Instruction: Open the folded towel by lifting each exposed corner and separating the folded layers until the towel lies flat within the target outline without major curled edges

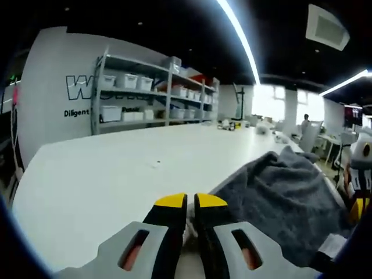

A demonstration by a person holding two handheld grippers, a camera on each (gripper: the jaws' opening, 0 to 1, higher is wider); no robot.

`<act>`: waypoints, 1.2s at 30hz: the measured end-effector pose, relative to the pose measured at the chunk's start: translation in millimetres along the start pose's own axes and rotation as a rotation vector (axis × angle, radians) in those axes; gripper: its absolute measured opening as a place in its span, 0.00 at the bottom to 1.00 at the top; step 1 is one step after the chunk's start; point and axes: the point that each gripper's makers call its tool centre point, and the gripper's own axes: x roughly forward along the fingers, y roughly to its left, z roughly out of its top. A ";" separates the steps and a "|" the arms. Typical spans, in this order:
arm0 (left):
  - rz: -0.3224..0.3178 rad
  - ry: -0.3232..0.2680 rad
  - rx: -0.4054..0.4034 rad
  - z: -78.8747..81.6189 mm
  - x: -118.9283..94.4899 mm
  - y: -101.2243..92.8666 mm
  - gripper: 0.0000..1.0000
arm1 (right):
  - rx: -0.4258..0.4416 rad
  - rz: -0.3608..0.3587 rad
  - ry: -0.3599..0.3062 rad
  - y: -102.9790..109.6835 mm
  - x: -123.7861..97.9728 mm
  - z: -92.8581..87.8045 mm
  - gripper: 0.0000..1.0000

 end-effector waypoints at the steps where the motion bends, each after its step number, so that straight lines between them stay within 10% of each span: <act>1: -0.006 -0.004 0.001 0.7 -0.6 -2.8 0.05 | -0.005 -0.002 0.004 -0.3 1.0 -1.6 0.00; 20: 0.049 0.022 0.083 -12.0 -5.7 -33.5 0.08 | -0.110 0.031 -0.011 17.1 -9.7 -4.9 0.09; 36: 0.158 0.140 0.201 -33.5 -8.7 -33.4 0.08 | -0.185 -0.138 -0.013 -9.0 10.4 -9.2 0.00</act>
